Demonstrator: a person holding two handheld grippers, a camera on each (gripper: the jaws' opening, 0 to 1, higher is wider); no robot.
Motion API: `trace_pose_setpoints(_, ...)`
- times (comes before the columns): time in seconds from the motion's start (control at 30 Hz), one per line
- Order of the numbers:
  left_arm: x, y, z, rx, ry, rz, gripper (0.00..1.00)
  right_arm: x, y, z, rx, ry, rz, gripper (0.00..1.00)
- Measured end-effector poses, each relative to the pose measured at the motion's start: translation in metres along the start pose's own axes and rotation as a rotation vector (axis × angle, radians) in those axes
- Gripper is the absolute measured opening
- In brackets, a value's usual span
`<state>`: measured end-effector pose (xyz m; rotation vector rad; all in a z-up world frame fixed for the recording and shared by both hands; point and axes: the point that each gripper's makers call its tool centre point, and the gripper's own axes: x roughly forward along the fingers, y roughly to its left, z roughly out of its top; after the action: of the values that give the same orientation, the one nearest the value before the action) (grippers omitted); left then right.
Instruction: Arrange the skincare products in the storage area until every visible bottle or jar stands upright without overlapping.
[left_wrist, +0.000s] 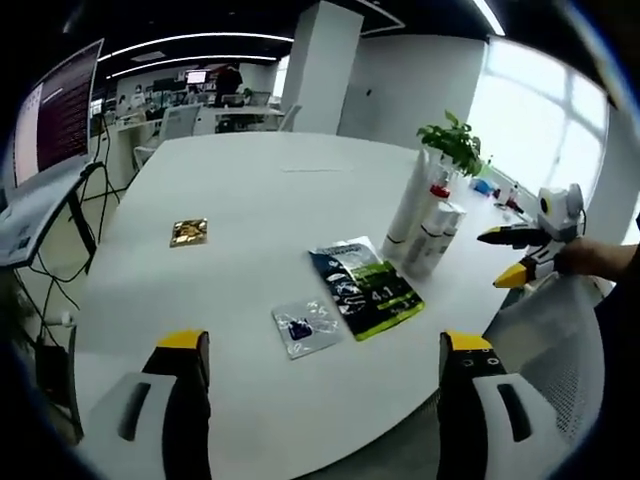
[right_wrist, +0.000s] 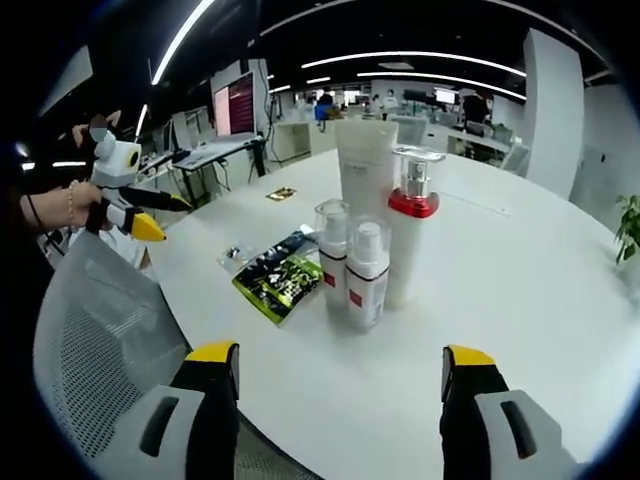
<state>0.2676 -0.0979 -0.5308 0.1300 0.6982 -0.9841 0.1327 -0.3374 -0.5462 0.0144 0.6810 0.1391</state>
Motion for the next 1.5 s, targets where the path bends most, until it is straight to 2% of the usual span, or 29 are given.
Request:
trace_pose_setpoints(0.23, 0.005, 0.003, -0.004, -0.021, 0.023, -0.005, 0.91, 0.001, 0.0, 0.0, 0.001, 0.003, -0.004, 0.9)
trace_pose_setpoints(0.33, 0.008, 0.009, -0.01, -0.026, 0.073, 0.001, 0.89, 0.001, -0.001, -0.002, 0.012, 0.012, -0.007, 0.9)
trace_pose_setpoints(0.4, 0.01, 0.014, -0.01, -0.029, 0.085, 0.008, 0.89, 0.001, -0.001, -0.001, 0.013, 0.008, -0.011, 0.9)
trace_pose_setpoints(0.7, 0.028, 0.045, 0.014, -0.044, 0.086, 0.052, 0.89, 0.001, -0.005, -0.002, 0.028, 0.004, -0.021, 0.9)
trace_pose_setpoints(0.8, 0.034, 0.051, 0.018, -0.054, 0.093, 0.061, 0.89, 0.002, -0.007, -0.004, 0.034, 0.01, -0.022, 0.9)
trace_pose_setpoints(1.0, 0.051, 0.069, 0.025, -0.029, 0.144, 0.08, 0.89, 0.001, -0.008, -0.005, 0.052, 0.012, -0.032, 0.9)
trace_pose_setpoints(1.13, 0.063, 0.09, 0.034, -0.023, 0.163, 0.101, 0.89, 0.001, -0.009, -0.006, 0.054, 0.017, -0.036, 0.9)
trace_pose_setpoints(1.23, 0.071, 0.11, 0.04, -0.013, 0.185, 0.14, 0.87, 0.001, -0.01, -0.007, 0.061, 0.022, -0.036, 0.9)
trace_pose_setpoints(1.3, 0.086, 0.133, 0.051, -0.01, 0.203, 0.183, 0.84, 0.001, -0.01, -0.008, 0.063, 0.025, -0.039, 0.9)
trace_pose_setpoints(1.37, 0.091, 0.135, 0.058, -0.012, 0.211, 0.21, 0.82, 0.0, -0.01, -0.008, 0.067, 0.028, -0.043, 0.9)
trace_pose_setpoints(1.4, 0.099, 0.15, 0.062, -0.016, 0.218, 0.22, 0.81, 0.0, -0.011, -0.008, 0.068, 0.03, -0.046, 0.9)
trace_pose_setpoints(1.43, 0.103, 0.157, 0.065, -0.02, 0.223, 0.224, 0.81, 0.0, -0.012, -0.008, 0.069, 0.032, -0.05, 0.9)
trace_pose_setpoints(1.5, 0.107, 0.151, 0.064, -0.028, 0.233, 0.227, 0.78, 0.0, -0.012, -0.009, 0.074, 0.035, -0.054, 0.9)
